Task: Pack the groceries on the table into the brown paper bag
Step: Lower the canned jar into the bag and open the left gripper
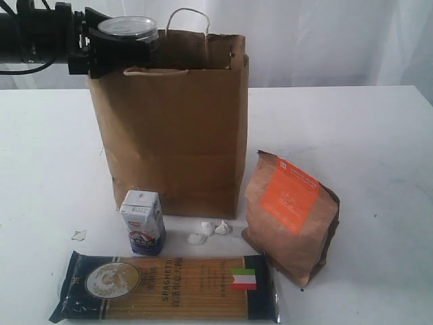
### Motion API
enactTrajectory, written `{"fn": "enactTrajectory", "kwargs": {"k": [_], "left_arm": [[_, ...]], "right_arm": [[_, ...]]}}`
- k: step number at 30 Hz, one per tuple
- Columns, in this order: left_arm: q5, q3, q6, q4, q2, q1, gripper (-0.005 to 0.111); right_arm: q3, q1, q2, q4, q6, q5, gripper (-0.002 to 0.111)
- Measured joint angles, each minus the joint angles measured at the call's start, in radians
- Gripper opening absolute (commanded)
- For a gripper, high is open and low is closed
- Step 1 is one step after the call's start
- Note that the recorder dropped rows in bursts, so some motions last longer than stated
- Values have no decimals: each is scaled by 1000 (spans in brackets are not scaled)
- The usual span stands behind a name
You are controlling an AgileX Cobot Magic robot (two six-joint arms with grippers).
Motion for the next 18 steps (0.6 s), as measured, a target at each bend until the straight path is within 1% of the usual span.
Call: {"fn": "enactTrajectory", "kwargs": {"k": [1, 6, 11, 18], "left_arm": [[2, 0, -7, 2, 0, 0, 39], [25, 0, -24, 4, 0, 0, 47], [63, 0, -25, 56, 0, 0, 59], [42, 0, -27, 54, 0, 0, 59]], "right_arm": [[0, 0, 0, 0, 0, 0, 0], [0, 0, 0, 0, 0, 0, 0], [0, 0, 0, 0, 0, 0, 0], [0, 0, 0, 0, 0, 0, 0]]}}
